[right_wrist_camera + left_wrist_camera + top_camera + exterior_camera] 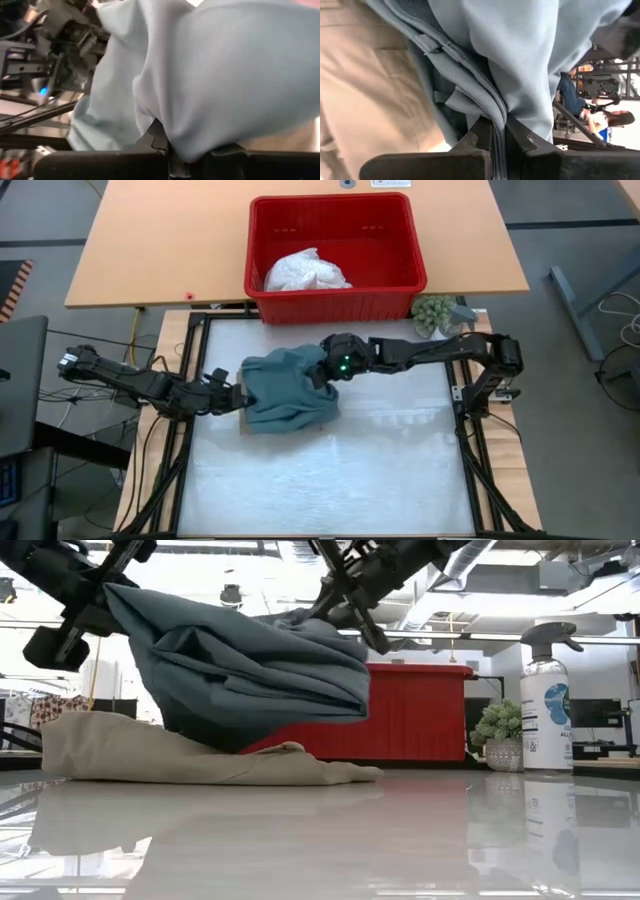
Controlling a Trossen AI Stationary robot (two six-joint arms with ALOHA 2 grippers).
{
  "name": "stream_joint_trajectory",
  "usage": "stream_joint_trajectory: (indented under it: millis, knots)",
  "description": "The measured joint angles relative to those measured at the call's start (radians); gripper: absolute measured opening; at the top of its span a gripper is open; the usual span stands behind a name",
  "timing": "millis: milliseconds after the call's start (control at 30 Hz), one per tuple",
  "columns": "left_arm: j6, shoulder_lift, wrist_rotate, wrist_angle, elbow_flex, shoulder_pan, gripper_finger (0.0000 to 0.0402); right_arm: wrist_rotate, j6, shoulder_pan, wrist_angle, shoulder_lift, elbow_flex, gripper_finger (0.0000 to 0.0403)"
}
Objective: Fold Laundry from Bin
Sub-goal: Stack the folded blue pants on top of the folded brown short pants
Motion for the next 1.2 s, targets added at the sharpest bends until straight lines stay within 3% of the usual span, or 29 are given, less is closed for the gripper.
stream_joint_trajectory:
  millis: [167,300,467,900,967,1200]
  knots:
    - [0.001,-0.031,-0.006,-0.038,0.000,0.000,0.0000,-0.069,0.059,0.016,0.137,0.107,0.001,0.0056]
    - [-0.011,-0.031,0.002,-0.107,0.000,-0.001,0.0000,-0.073,0.063,0.015,0.139,0.163,-0.001,0.0056]
    - [-0.018,-0.026,0.011,-0.235,0.000,-0.001,0.0000,-0.045,0.020,-0.006,0.071,0.165,0.000,0.0056]
    - [-0.042,-0.024,-0.117,-0.387,0.000,-0.001,0.0012,-0.038,-0.024,-0.084,0.087,0.171,0.000,0.0057]
    - [-0.046,-0.024,-0.156,-0.392,0.000,-0.001,0.0023,-0.034,-0.019,-0.098,0.084,0.175,0.000,0.0078]
    - [0.060,-0.014,-0.298,-0.403,0.000,-0.001,0.0068,-0.009,-0.028,-0.152,0.084,0.186,0.000,0.0214]
